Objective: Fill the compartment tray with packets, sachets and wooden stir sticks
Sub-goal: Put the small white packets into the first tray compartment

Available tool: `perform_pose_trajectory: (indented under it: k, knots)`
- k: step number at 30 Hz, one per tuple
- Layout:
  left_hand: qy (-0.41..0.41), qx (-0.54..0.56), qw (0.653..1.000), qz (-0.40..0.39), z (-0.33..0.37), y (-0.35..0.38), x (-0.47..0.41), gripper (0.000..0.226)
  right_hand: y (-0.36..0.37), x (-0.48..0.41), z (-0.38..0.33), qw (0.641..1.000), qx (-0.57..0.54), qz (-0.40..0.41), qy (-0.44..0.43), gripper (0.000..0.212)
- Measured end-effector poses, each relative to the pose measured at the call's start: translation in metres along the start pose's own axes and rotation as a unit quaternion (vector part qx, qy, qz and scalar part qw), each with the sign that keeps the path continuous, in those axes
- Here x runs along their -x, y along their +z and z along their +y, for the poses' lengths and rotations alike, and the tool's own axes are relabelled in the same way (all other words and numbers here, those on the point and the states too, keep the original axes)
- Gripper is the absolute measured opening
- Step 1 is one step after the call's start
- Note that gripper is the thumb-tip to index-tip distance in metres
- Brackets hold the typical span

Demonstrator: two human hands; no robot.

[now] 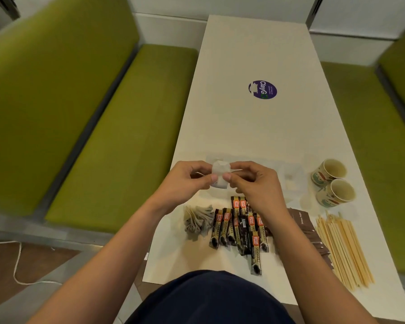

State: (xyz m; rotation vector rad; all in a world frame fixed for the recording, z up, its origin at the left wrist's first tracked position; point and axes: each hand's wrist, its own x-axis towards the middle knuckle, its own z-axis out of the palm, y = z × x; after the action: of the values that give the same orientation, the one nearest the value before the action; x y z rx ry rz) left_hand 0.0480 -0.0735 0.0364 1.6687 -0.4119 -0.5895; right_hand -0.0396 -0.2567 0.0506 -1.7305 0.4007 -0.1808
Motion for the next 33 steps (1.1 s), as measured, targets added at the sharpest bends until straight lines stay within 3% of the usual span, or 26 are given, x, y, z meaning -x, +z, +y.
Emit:
perform_pose_trajectory:
  k: [5,9,18,23,29,33]
  knots:
    - [-0.024,-0.005,1.000,-0.018,0.003,0.000,-0.006,0.010,0.001,-0.012,0.001,1.000,0.013,0.001,-0.013,0.028]
    - [0.015,-0.078,0.997,0.012,0.015,-0.005,-0.026,0.014,-0.004,-0.032,-0.009,0.999,0.015,-0.016,-0.028,0.034]
    - [0.032,-0.212,0.974,0.080,0.004,-0.002,-0.056,0.011,-0.007,-0.081,-0.016,0.964,0.247,-0.064,-0.071,0.012]
    - [0.011,-0.233,0.963,0.138,-0.017,-0.006,-0.044,0.032,0.007,-0.089,0.011,0.956,0.276,-0.081,-0.053,0.009]
    - [0.001,-0.296,0.950,0.100,-0.031,-0.005,-0.040,0.030,0.024,-0.092,0.030,0.929,0.362,-0.062,-0.049,0.012]
    - [0.006,-0.295,0.950,0.097,-0.031,-0.004,-0.040,0.031,0.031,-0.089,0.029,0.893,0.439,-0.045,-0.090,0.019]
